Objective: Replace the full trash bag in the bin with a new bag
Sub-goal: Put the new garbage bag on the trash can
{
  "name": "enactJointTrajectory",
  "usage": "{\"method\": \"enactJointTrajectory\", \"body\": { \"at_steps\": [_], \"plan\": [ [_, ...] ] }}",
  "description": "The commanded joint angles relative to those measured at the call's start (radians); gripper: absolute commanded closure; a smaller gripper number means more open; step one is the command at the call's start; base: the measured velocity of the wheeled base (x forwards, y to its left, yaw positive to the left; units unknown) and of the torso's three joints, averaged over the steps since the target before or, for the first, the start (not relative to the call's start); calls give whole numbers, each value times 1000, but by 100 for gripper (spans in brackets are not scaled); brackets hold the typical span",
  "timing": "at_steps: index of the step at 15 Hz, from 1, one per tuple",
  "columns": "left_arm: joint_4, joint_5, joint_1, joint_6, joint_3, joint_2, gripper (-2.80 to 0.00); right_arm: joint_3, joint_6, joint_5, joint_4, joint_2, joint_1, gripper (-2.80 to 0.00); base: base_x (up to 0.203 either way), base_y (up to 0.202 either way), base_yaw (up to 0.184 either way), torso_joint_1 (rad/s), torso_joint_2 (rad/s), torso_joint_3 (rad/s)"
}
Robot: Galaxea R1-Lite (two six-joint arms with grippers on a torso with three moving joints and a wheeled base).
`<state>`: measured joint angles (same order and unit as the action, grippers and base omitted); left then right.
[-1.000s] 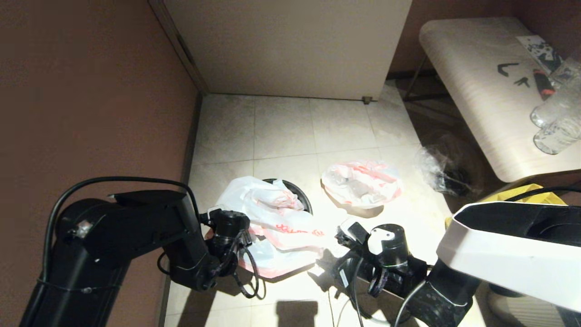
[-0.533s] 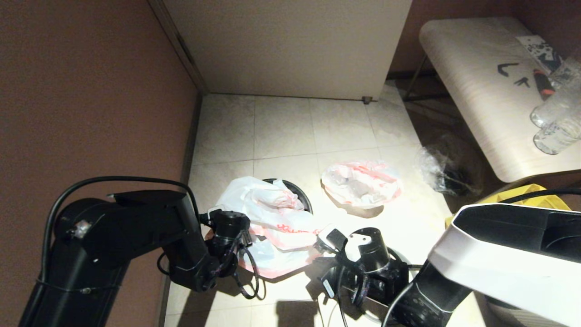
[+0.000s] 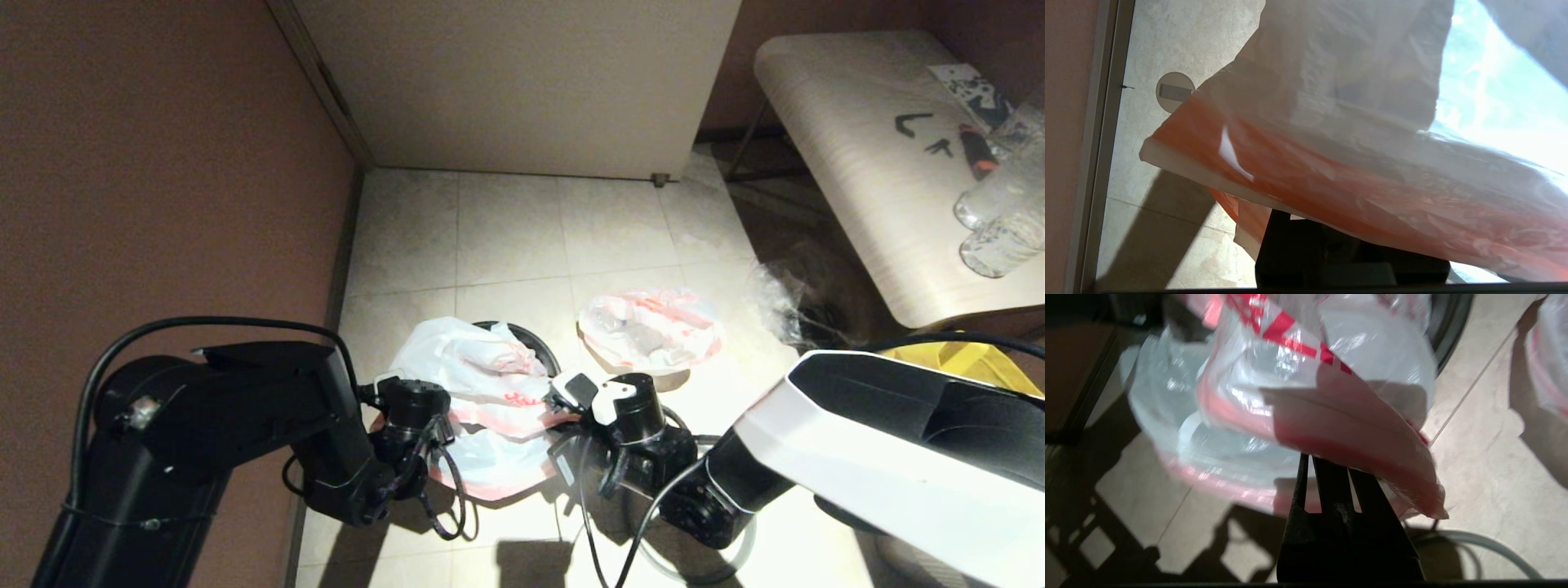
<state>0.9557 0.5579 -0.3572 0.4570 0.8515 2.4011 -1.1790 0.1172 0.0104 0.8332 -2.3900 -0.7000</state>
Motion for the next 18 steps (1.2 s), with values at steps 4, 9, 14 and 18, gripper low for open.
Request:
{"method": "enactJointTrajectory", "body": {
  "at_steps": [4, 9, 14, 18],
  "plan": [
    [20, 5, -9, 0, -10, 0, 0, -170, -1, 20, -22, -44, 48, 0, 0, 0, 0, 0, 0, 0],
    [73, 4, -19, -32, -32, 7, 0, -274, -2, 22, -70, -61, 94, 0, 0, 0, 0, 0, 0, 0],
    [93, 5, -25, -40, -38, 12, 0, -353, -3, 23, -71, -148, 140, 0, 0, 0, 0, 0, 0, 0],
    [129, 6, -29, -41, -47, 12, 0, -415, -5, 22, -71, -228, 157, 0, 0, 0, 0, 0, 0, 0]
  ]
}}
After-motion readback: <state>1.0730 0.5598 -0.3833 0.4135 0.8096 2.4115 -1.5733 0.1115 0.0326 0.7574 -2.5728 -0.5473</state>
